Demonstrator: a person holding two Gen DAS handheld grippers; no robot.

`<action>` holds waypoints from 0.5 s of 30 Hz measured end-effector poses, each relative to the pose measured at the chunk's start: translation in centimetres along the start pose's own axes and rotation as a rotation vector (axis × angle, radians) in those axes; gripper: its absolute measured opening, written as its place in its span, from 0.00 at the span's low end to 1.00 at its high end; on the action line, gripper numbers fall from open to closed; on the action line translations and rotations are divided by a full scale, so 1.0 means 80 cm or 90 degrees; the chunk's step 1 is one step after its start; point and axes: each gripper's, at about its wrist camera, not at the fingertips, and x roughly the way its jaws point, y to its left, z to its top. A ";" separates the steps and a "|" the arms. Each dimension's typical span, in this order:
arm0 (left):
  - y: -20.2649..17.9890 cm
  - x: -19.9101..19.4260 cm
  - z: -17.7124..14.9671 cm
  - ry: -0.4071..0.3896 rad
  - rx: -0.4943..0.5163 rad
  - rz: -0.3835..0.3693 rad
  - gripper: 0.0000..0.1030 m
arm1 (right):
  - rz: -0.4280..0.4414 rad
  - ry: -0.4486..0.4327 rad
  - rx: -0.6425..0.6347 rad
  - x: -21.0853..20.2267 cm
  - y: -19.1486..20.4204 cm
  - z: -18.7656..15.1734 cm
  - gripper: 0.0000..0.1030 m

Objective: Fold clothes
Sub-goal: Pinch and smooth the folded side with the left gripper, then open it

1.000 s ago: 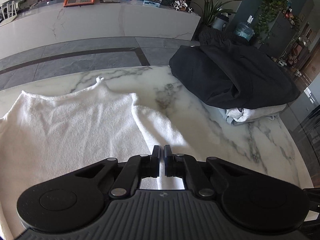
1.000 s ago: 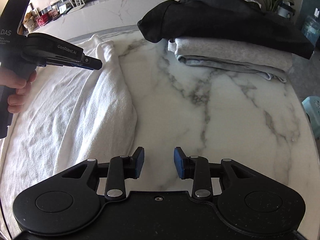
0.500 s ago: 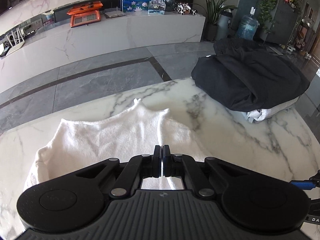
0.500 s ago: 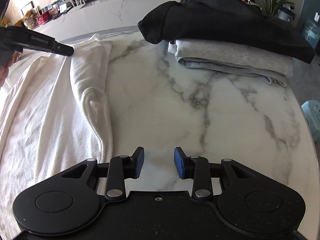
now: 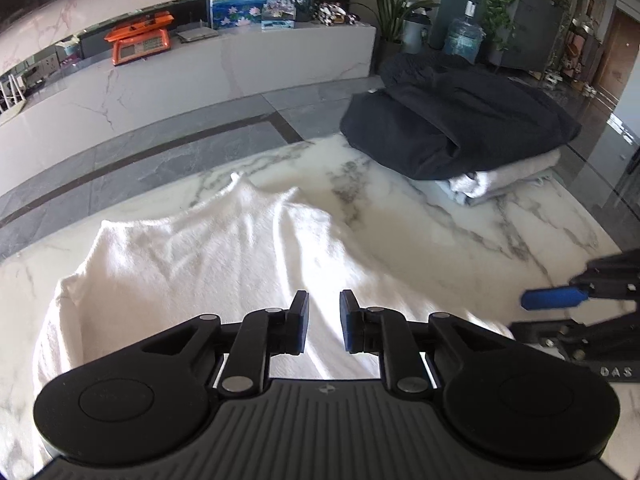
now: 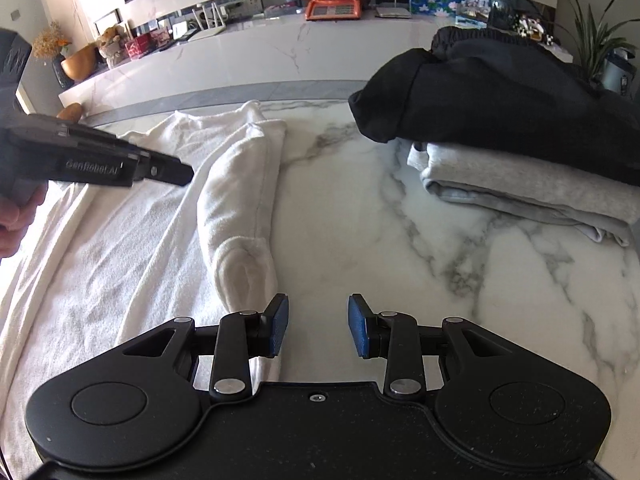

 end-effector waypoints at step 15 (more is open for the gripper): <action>-0.032 0.035 -0.020 -0.001 0.038 -0.084 0.14 | -0.004 0.007 -0.094 0.039 0.040 0.028 0.03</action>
